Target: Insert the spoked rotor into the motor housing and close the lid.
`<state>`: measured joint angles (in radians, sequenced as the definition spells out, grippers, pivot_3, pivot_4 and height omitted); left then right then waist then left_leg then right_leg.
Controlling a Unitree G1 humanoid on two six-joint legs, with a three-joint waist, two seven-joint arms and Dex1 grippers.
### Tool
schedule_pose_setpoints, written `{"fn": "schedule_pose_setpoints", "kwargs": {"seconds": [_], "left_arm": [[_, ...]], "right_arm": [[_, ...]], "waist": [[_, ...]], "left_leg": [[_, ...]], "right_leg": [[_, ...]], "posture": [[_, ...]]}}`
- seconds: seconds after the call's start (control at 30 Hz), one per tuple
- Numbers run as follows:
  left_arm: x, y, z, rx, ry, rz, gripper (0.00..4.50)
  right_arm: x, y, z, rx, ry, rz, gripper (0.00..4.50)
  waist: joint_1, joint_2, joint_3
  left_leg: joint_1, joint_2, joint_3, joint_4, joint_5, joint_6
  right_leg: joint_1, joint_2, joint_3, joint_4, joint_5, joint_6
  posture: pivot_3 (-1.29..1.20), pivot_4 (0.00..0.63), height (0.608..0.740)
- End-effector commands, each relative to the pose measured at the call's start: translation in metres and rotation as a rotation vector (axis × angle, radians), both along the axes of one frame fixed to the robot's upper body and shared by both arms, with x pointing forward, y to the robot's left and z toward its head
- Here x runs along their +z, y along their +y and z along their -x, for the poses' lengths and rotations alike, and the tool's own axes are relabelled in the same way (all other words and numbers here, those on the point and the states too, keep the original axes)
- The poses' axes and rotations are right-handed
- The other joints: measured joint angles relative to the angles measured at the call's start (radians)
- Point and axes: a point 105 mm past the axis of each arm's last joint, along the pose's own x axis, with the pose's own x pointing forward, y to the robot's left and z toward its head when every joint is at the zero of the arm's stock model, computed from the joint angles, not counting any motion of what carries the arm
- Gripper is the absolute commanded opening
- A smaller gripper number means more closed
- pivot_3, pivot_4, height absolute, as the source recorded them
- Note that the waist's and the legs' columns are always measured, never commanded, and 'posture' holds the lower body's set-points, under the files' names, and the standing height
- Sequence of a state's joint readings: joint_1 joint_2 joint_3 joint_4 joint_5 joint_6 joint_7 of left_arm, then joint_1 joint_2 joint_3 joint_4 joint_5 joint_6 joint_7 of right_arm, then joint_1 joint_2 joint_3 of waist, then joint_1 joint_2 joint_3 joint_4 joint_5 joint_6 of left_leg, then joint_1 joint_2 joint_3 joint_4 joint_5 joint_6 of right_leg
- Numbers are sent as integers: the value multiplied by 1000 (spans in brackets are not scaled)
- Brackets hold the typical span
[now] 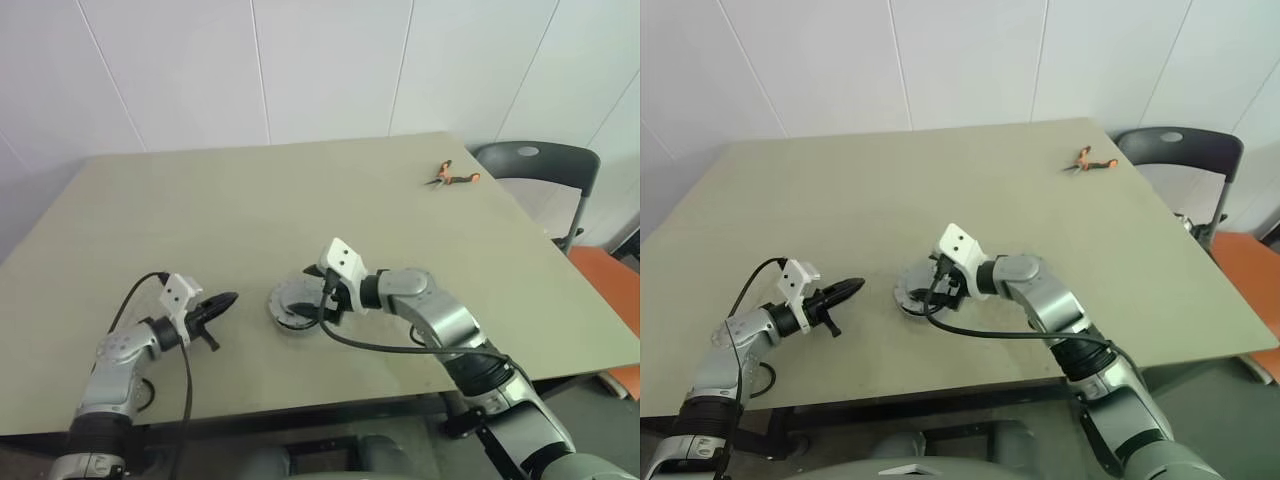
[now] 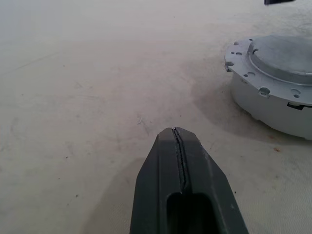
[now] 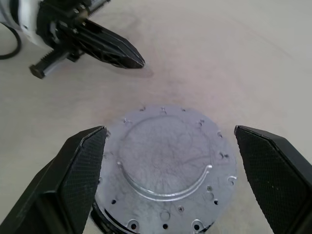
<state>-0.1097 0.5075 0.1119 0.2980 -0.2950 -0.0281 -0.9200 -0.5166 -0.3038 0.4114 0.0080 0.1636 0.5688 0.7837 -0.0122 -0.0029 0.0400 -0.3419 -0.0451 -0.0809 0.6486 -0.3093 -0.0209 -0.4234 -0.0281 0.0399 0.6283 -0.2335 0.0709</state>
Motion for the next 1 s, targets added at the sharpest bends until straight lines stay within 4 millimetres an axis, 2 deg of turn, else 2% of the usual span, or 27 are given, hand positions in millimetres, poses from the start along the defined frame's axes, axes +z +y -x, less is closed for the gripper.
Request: {"fn": "schedule_pose_setpoints", "kwargs": {"seconds": [0.03,0.17,0.37,0.47,0.53,0.57,0.77,0.87,1.0], "left_arm": [[14,3,-2,5,-50,4,0],[13,3,-2,5,-48,4,0],[16,3,-2,3,-56,10,0],[23,-1,2,-25,-71,48,0],[25,-2,4,-40,-73,55,0],[26,-3,5,-48,-73,59,0],[36,-5,23,-145,-41,73,0],[41,-7,32,-204,-17,55,0],[46,-8,34,-221,-13,43,0]], "right_arm": [[-2,6,0,-2,-34,7,4441],[-10,8,1,-8,-18,22,4441],[-12,10,-4,-26,-37,32,4441],[-14,13,-1,-14,-29,30,3855],[-14,14,0,-9,-23,28,3232],[-15,14,0,-8,-20,28,3187],[-19,10,1,23,-5,71,3187],[-13,9,0,36,38,30,3187],[-7,8,-2,76,47,25,3187]], "waist": [[0,0,0],[0,0,0],[-1,0,0],[-1,0,0],[-1,0,0],[-1,0,0],[-3,0,0],[-3,0,0],[-1,0,0]], "left_leg": [[0,0,0,0,0,0],[0,0,0,0,0,0],[1,0,0,0,0,0],[1,0,0,0,0,0],[1,0,0,0,0,0],[1,0,0,0,0,0],[2,0,0,0,0,0],[2,0,0,0,0,0],[2,0,0,0,0,0]], "right_leg": [[0,0,0,0,0,0],[0,0,0,0,0,0],[1,0,0,0,0,0],[1,0,0,1,0,0],[1,0,0,1,0,0],[1,0,0,1,0,0],[1,0,0,1,0,0],[2,0,0,1,0,0],[2,0,0,0,0,-1]], "posture": [[0,0,740],[0,0,740],[0,0,740],[0,0,740],[0,0,740],[0,0,740],[0,0,740],[0,0,740],[0,0,740]]}}
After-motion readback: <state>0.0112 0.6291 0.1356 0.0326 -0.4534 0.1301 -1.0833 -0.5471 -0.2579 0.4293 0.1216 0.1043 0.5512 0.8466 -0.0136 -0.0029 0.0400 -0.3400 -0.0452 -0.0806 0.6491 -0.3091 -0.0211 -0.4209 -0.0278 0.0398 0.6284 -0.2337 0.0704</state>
